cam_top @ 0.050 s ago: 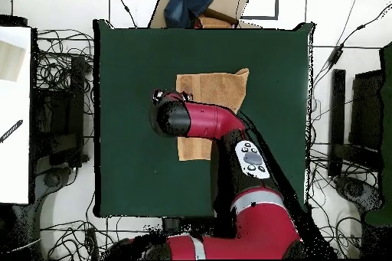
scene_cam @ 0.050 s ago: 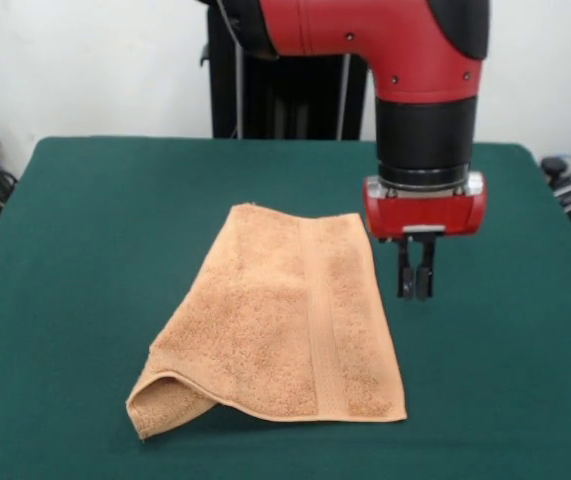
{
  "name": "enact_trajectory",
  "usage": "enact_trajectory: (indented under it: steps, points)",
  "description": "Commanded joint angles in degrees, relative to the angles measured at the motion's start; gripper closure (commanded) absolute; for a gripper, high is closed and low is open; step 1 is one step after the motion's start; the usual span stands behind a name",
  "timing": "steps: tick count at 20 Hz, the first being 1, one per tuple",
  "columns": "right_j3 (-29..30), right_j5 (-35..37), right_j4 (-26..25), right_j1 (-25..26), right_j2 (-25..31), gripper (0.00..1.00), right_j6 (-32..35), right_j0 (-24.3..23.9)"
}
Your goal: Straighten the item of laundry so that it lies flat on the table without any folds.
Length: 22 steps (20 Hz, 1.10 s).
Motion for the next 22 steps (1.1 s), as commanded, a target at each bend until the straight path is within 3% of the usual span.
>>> enact_trajectory:
  steps: [1,8,17,22]
  points:
    - [2.86,-3.3,-1.67,3.09,3.46,1.0,6.92,-2.99]
    - [3.5,-1.83,-1.63,3.11,7.04,1.0,5.2,-6.87]
    - [4.75,-0.6,-1.28,0.14,5.92,1.0,6.51,-5.59]
    - [4.98,-4.62,-1.96,0.73,2.62,1.0,8.83,-1.91]
